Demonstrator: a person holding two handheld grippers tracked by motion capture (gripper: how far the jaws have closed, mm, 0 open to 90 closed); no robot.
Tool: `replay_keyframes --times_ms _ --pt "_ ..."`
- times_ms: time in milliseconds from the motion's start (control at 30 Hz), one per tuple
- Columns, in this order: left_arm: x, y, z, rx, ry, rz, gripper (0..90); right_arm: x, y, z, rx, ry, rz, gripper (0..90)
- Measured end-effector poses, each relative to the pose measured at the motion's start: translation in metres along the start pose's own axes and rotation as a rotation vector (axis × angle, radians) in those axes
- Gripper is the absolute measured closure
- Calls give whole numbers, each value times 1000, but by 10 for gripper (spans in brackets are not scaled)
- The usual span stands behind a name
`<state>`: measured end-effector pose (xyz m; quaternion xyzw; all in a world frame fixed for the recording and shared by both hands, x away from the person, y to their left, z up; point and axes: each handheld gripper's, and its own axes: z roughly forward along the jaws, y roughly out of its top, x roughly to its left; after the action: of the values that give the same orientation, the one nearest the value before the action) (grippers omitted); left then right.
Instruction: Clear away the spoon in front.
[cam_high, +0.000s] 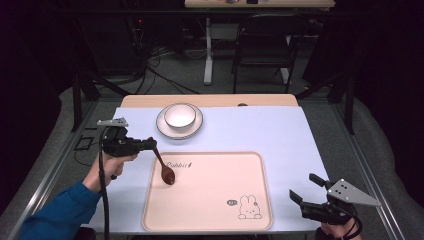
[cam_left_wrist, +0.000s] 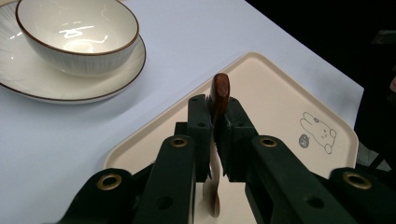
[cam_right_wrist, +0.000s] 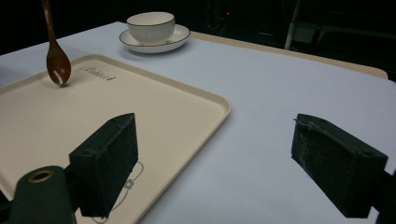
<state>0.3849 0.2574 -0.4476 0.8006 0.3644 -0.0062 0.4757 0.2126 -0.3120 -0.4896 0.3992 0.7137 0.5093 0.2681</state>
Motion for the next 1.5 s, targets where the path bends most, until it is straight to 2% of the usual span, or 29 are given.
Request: replay_keyframes --times_ms 33,167,533,800,1167,1500 --pt "1 -1 2 17 3 -2 842 0 0 0 0 0 1 137" --pt "3 -1 4 19 -4 -14 842 0 0 0 1 0 0 137" --pt "15 -4 18 17 44 -30 809 0 0 1 2 0 2 137" --pt "18 -8 30 4 47 -36 798 0 0 0 3 0 7 137" --pt "26 -15 37 -10 45 -79 790 0 0 0 3 0 7 137" --pt "29 -20 48 28 58 -100 770 0 0 0 2 0 1 137"
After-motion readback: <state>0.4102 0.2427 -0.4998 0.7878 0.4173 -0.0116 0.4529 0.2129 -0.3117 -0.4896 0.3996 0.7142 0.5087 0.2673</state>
